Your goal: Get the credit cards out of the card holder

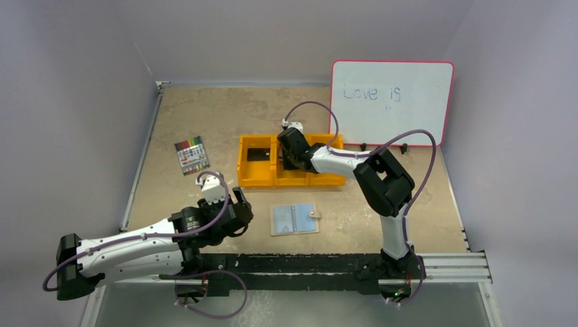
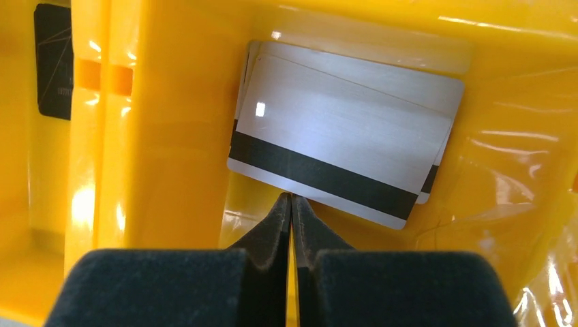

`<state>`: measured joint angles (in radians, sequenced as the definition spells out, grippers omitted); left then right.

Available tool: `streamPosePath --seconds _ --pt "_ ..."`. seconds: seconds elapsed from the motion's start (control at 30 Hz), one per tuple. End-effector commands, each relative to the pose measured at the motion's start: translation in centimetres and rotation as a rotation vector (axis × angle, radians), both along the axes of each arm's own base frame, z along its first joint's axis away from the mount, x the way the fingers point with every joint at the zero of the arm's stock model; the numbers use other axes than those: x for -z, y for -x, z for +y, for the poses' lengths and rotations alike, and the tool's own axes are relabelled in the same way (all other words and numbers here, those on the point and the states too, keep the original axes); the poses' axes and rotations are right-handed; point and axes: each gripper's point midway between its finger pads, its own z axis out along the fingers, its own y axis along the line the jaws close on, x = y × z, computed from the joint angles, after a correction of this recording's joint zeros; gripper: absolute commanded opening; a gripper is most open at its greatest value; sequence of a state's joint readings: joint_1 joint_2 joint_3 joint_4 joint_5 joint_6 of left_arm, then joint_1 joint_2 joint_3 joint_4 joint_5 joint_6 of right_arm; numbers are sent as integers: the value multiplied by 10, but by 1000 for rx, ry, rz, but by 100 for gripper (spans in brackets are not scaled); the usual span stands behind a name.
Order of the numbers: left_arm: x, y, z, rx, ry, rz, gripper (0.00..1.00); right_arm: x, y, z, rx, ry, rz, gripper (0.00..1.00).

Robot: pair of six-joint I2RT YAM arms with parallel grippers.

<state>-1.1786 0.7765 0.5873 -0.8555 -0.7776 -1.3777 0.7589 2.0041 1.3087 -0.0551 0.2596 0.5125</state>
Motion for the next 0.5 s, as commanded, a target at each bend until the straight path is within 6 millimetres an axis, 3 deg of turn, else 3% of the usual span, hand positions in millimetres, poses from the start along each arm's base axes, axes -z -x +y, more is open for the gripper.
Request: streamPosePath --seconds 0.0,0.47 --pt "-18 -5 -3 -22 46 -38 77 -18 -20 -6 61 31 -77 4" --pt "-17 -6 -9 -8 43 -33 77 -30 -27 -16 63 89 -109 6"
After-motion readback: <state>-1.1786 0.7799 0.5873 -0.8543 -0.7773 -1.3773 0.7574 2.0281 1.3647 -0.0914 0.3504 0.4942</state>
